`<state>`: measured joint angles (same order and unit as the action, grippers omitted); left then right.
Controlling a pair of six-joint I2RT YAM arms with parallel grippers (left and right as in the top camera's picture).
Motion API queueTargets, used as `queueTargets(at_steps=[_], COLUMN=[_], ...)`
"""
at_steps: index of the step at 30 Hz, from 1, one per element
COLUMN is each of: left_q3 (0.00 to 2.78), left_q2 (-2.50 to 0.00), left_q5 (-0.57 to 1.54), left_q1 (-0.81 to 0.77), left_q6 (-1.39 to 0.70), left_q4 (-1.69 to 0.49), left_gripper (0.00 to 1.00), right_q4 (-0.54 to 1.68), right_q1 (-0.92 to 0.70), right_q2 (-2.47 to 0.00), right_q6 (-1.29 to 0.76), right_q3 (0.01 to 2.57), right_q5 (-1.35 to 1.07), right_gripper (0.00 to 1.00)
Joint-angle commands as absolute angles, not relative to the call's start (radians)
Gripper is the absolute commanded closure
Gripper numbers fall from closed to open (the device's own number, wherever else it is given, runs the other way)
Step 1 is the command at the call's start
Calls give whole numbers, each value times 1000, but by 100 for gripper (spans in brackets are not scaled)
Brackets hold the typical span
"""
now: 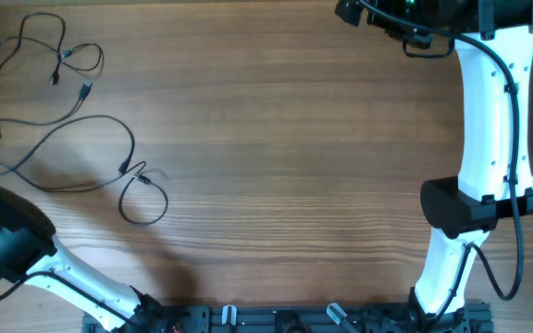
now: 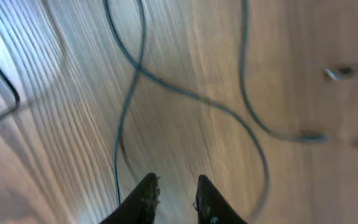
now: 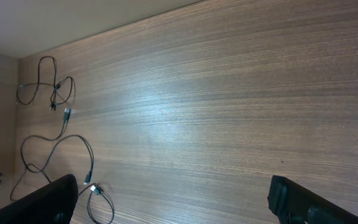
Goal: Untangle cables
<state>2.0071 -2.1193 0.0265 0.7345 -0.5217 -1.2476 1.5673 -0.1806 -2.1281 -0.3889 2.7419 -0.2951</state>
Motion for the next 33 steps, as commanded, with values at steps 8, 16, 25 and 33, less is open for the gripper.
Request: queueTargets(at_steps=[8,16,25,33], left_q3=[1653,1653,1653,1665], left_q2=[-2145,-2247,-2287,-1985], left_q5=[-151,-147,-147,-141], left_q1=[764,766,770,784], left_q6=[-554,-558,-557,-592], left_q4=[-693,-602,-573,-594], left_gripper=[54,53,96,96], right_q4=[1557,1563,1560,1557], right_q1=[-187,-187,-187,-187], right_q2=[-2140,-2140,-2140,-2140], right_q6=[-396,-397,-422,-419], right_q3=[2740,2740,2740,2740], right_q5=[-308,-308,-308,-307], right_gripper=[1,0,0,0])
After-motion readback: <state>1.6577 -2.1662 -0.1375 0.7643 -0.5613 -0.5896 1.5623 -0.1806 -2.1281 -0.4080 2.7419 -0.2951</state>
